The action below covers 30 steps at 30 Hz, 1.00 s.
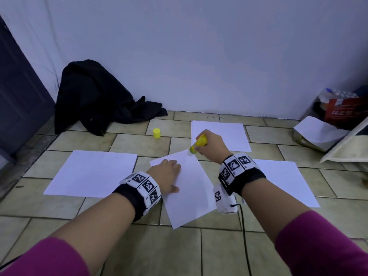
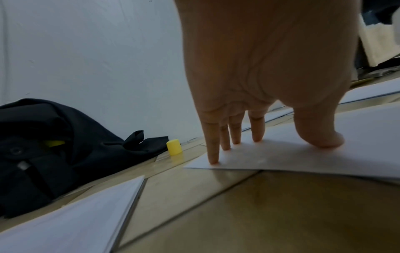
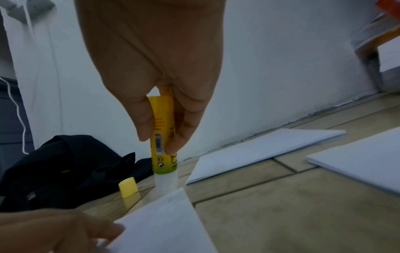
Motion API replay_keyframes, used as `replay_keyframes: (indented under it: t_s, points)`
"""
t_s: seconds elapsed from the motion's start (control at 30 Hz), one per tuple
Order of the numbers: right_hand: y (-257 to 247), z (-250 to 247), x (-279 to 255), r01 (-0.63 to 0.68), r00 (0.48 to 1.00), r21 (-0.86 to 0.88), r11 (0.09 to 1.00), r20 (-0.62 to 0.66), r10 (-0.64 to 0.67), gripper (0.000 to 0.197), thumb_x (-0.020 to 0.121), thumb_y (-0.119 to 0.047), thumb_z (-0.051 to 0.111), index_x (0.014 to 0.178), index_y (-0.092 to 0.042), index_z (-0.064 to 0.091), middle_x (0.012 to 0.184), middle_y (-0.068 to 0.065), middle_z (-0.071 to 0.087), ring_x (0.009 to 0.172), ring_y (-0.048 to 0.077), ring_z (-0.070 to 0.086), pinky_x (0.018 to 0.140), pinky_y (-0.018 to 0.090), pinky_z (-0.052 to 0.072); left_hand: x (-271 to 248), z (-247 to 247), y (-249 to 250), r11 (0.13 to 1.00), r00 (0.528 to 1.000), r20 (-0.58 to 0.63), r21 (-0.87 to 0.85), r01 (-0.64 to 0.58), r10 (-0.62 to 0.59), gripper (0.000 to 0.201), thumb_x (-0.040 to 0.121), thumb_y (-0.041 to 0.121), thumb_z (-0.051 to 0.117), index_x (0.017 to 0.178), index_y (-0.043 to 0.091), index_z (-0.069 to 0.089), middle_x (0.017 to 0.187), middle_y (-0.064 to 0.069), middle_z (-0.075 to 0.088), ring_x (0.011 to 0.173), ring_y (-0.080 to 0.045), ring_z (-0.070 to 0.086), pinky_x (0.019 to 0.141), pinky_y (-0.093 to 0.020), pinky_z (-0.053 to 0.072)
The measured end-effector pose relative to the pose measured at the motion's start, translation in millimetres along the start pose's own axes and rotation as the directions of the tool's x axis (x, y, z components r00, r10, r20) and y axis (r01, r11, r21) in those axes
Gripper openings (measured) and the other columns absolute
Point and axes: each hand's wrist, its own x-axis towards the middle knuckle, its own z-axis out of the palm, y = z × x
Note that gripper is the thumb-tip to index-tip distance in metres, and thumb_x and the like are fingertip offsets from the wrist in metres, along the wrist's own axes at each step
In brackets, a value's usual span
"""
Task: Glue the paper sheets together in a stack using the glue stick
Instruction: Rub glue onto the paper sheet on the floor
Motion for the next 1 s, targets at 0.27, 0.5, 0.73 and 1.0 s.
replay_keyframes:
  t_s: [0.27,0.5,0.73,1.0]
  points:
    - [-13.5,5.1,2.7,0.007,0.995,-0.202,0.979,0.1,0.014,0.03,0.089,-0.011,0.06,0.118,-0.004,0.054,0.118,0.017,0.059,0.101,0.027,0.055,0.067,0.027,0.044,0.2,1.6,-1.1,1.0,0.999,-0.037,-0.013,0.01,-0.011,0.07,0.088,0.045,0.061,0.142,0.013,0.029,0.153,-0.005,0.022,0.138,-0.022,0.024,0.1,-0.04,0.041]
    - [-6.7,-17.6,-31.7,0.091,0.961,-0.41,0.907,0.274,0.028,0.034,0.087,-0.019,0.064,0.119,-0.011,0.054,0.12,0.01,0.056,0.105,0.024,0.055,0.076,0.029,0.046,1.9,-1.7,0.6,1.0,1.0,-0.008,0.018,0.014,-0.014,0.07,0.088,0.046,0.062,0.141,0.013,0.029,0.146,-0.005,0.028,0.135,-0.023,0.027,0.097,-0.042,0.041]
    - [3.3,-32.7,-72.8,0.161,0.923,-0.477,0.864,0.383,0.039,0.029,0.09,-0.017,0.062,0.117,-0.013,0.054,0.118,0.007,0.055,0.088,0.019,0.048,0.071,0.027,0.04,1.9,-1.9,-1.5,1.0,1.0,-0.014,0.014,-0.011,0.012,0.064,0.088,0.047,0.061,0.135,0.013,0.035,0.139,-0.005,0.035,0.129,-0.022,0.033,0.094,-0.037,0.041]
    - [8.0,-43.6,-84.9,0.207,0.895,-0.54,0.816,0.442,0.065,0.027,0.087,-0.02,0.066,0.112,-0.013,0.056,0.112,0.006,0.057,0.088,0.019,0.051,0.059,0.021,0.039,2.9,-5.4,-8.9,0.999,0.999,0.022,0.045,-0.026,0.025,0.054,0.094,0.019,0.053,0.143,0.021,0.029,0.152,-0.001,0.02,0.135,-0.023,0.028,0.1,-0.039,0.042]
